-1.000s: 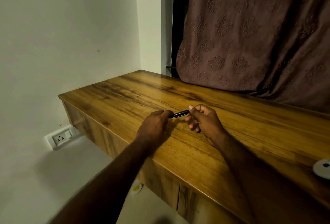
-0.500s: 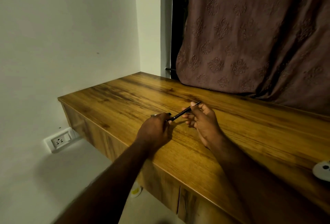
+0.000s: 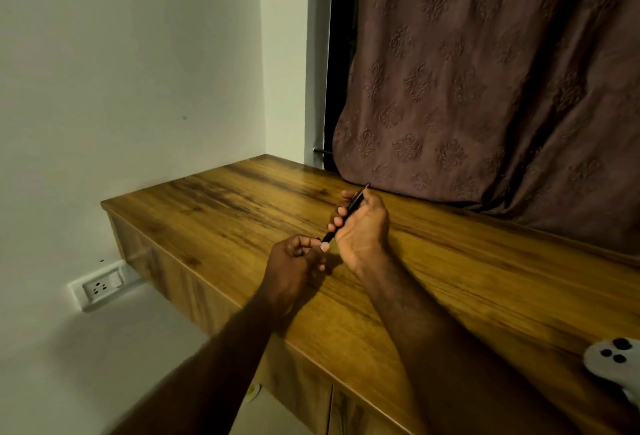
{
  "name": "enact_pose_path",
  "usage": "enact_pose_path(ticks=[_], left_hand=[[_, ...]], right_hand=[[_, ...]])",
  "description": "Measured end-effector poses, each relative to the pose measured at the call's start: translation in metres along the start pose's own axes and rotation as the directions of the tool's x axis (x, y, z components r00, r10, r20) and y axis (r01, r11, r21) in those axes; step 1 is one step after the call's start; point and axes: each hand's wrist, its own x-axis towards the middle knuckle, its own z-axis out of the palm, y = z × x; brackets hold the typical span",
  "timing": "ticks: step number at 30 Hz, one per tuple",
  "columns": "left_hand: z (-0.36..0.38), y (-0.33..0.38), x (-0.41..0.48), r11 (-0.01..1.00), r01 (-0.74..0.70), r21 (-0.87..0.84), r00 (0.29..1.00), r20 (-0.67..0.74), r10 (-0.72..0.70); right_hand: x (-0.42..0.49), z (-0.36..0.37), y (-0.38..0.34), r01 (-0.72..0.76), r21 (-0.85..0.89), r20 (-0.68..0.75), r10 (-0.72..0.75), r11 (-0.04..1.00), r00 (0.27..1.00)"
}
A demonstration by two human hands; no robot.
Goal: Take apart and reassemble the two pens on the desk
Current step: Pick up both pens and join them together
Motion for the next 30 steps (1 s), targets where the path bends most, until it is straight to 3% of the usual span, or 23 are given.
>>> enact_pose_path(ticks=[8,13,18,25,27,30], left_hand=[[0.000,-0.009,0.001,0.987,0.054,-0.151,0.997,0.066,-0.044],[0.003,-0.008,-0.011,0.999,-0.020,-0.030,0.998,0.057,0.022],[0.000,-0.004,-0.016,0.967,0.036,-0.253,0.998,0.059,-0.022],[0.001,-0.001,-0.015,0.973,0.134,-0.186,0.990,0.074,-0.122],[0.000,-0.003,-0.012,0.991,0.102,-0.081,0.995,0.026,-0.100],[0.000,-0.006,-0.010,0.991,0.103,-0.085,0.994,0.037,-0.100]], right_hand=[[0.001,-0.001,-0.005,0.018,0.074,-0.005,-0.018,0.997,1.000],[0.000,0.000,-0.015,0.065,0.032,-0.020,-0.064,0.997,0.998],[-0.003,-0.005,-0.018,0.105,0.024,-0.048,-0.104,0.994,0.993],[-0.004,-0.006,-0.029,0.130,0.090,-0.037,-0.127,0.987,0.991],[-0.005,-0.006,-0.029,0.127,0.094,-0.047,-0.123,0.987,0.991],[-0.007,-0.006,-0.030,0.123,0.116,-0.066,-0.116,0.985,0.991]])
